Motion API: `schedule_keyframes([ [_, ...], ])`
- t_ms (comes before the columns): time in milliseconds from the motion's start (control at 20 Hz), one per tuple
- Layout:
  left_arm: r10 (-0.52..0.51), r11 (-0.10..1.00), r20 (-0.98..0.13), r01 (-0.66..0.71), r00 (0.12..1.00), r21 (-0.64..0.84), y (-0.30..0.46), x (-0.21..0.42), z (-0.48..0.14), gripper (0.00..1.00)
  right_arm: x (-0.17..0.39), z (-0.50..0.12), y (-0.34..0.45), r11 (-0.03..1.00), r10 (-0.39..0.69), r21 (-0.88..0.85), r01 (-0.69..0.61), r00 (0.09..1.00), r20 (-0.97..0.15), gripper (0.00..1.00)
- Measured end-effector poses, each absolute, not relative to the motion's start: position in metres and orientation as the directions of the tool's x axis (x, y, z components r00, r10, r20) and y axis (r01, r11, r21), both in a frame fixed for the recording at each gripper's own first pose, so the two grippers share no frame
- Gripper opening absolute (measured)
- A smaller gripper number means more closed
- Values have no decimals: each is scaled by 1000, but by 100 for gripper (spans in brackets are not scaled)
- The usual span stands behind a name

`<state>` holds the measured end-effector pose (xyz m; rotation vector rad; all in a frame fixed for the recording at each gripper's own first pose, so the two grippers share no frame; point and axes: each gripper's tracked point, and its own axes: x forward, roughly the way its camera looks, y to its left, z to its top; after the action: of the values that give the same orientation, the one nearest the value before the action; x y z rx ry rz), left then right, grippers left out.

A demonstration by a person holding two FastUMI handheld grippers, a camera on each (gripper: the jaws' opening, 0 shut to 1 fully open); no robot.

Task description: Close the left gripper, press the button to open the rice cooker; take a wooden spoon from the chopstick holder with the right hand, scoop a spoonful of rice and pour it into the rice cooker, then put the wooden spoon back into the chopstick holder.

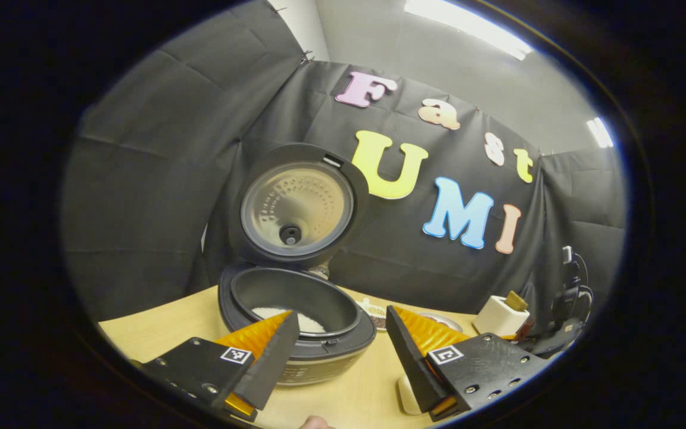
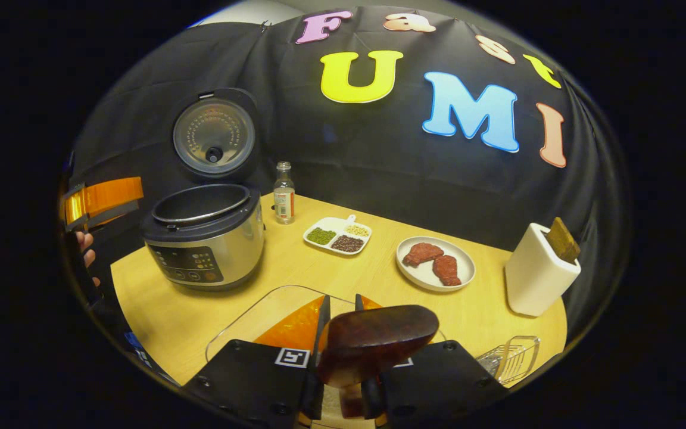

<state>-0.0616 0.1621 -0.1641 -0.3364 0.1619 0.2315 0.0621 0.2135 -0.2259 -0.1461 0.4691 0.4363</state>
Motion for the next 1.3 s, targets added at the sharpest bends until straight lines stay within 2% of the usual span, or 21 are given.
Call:
schedule_keyframes([
  [100,204,913,-203,-261,958,-313,167,-63,-167,88,61,-229,223,893,392,-9,-449,788,-474,27],
  [400,206,901,-217,-272,954,-338,173,-67,-174,88,65,-236,240,894,425,90,-438,768,-479,26],
  [450,202,902,-220,-269,954,-337,171,-66,-174,91,66,-236,241,893,434,119,-433,763,-479,26],
  [550,196,907,-222,-263,955,-329,170,-63,-174,88,70,-235,245,889,455,189,-417,756,-470,26],
  [900,184,922,-236,-251,954,-294,164,-61,-176,88,79,-226,254,828,536,429,-361,735,-415,26],
  [1250,193,931,-230,-252,954,-265,162,-64,-171,88,85,-221,253,775,565,547,-315,733,-379,26],
  [1300,198,929,-228,-256,953,-265,163,-64,-171,91,86,-218,250,767,568,562,-311,737,-367,26],
])
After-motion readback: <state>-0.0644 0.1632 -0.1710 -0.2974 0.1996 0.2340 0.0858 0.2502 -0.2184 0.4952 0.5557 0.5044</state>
